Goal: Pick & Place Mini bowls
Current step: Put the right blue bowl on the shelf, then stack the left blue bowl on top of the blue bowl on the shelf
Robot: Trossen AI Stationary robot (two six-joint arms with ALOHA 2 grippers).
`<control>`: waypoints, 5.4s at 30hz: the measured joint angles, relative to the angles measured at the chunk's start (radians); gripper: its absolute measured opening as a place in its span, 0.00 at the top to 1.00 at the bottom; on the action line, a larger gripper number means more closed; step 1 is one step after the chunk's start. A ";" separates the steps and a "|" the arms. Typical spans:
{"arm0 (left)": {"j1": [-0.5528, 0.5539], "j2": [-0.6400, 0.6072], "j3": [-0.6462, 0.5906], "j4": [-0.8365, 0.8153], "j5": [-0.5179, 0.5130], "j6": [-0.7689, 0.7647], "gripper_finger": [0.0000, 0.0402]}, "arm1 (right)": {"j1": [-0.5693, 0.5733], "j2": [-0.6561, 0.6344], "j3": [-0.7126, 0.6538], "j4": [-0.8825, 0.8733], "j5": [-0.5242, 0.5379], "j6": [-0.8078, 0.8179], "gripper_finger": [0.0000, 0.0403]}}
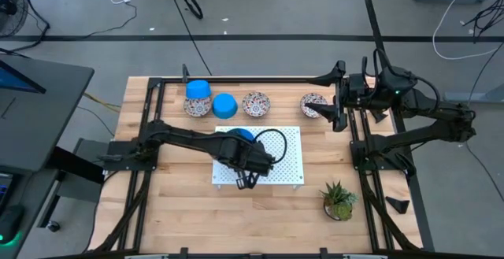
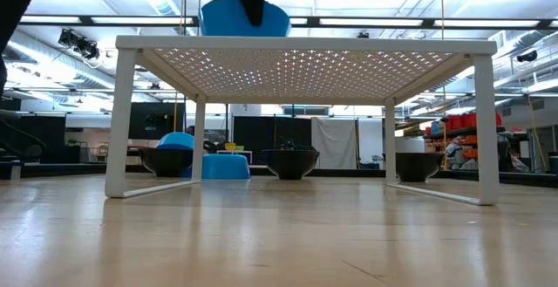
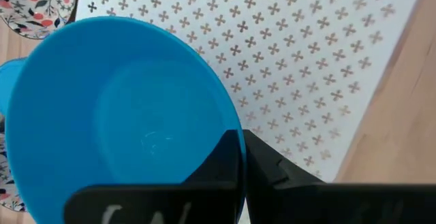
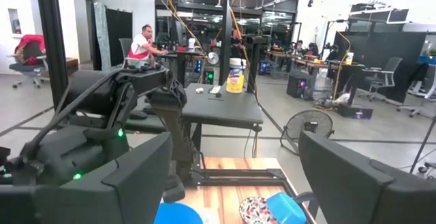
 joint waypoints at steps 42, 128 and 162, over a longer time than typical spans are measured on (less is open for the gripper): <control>0.019 0.036 0.134 0.006 0.125 0.002 0.55 | 0.000 0.000 0.000 -0.022 0.000 -0.004 0.20; 0.680 -0.747 -1.303 0.863 -0.323 0.993 0.27 | 0.000 0.147 -0.001 0.104 0.000 -0.131 0.20; 0.851 -0.622 -1.442 1.191 -0.278 1.242 0.27 | 0.000 0.249 -0.001 0.127 0.000 -0.129 0.20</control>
